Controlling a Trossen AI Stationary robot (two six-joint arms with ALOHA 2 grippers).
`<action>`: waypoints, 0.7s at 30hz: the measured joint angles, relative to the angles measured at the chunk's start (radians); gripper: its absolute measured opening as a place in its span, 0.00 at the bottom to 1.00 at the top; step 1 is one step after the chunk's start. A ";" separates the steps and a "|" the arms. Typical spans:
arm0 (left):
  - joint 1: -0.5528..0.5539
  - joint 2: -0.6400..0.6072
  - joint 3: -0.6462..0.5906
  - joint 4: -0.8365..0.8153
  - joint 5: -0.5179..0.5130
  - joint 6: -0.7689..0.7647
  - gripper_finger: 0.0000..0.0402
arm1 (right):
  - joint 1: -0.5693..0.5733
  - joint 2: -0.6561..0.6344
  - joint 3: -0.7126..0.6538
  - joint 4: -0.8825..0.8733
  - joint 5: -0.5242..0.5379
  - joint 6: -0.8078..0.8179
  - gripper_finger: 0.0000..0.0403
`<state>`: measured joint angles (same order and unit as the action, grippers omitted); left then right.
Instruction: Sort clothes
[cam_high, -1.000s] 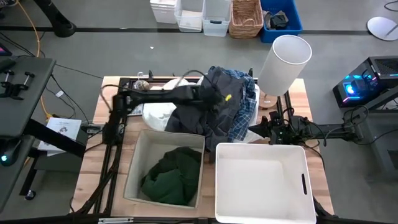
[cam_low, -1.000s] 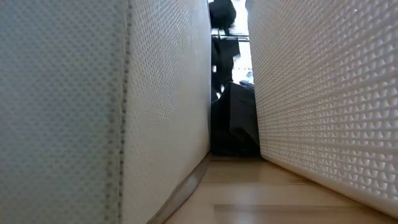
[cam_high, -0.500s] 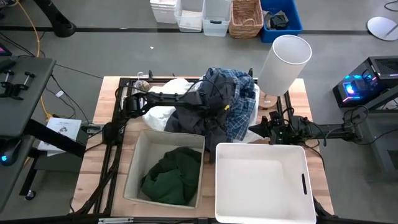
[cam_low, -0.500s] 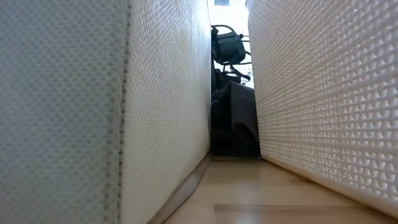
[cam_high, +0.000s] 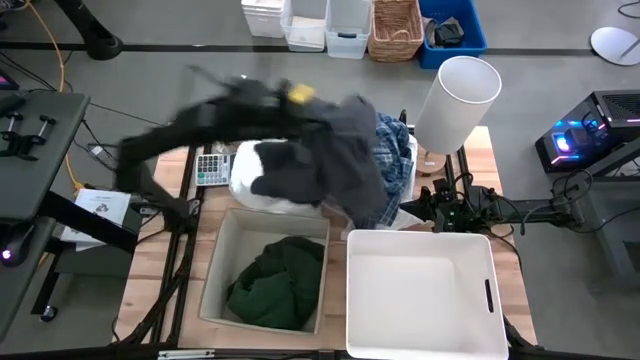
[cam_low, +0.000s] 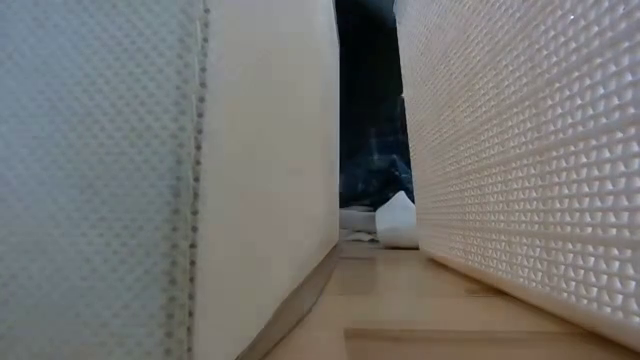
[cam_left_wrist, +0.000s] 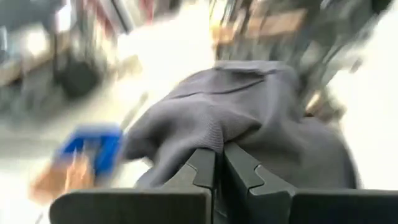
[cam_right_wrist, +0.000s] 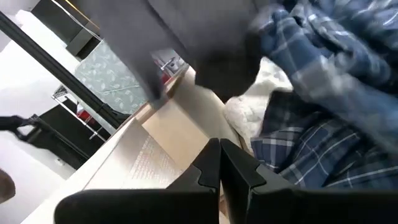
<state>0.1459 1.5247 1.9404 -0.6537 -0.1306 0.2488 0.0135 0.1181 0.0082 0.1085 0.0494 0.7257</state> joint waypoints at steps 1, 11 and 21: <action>-0.014 -0.052 0.000 0.018 0.034 0.017 0.00 | 0.000 0.000 0.000 0.000 0.000 0.000 0.00; -0.251 -0.366 0.003 0.129 0.364 -0.126 0.00 | 0.000 0.000 0.000 0.000 0.000 0.000 0.00; -0.445 -0.352 -0.116 0.204 0.391 -0.191 0.00 | 0.000 0.000 0.000 0.000 0.000 0.000 0.00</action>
<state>-0.2989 1.1723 1.8246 -0.4501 0.2607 0.0579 0.0135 0.1181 0.0083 0.1084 0.0494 0.7254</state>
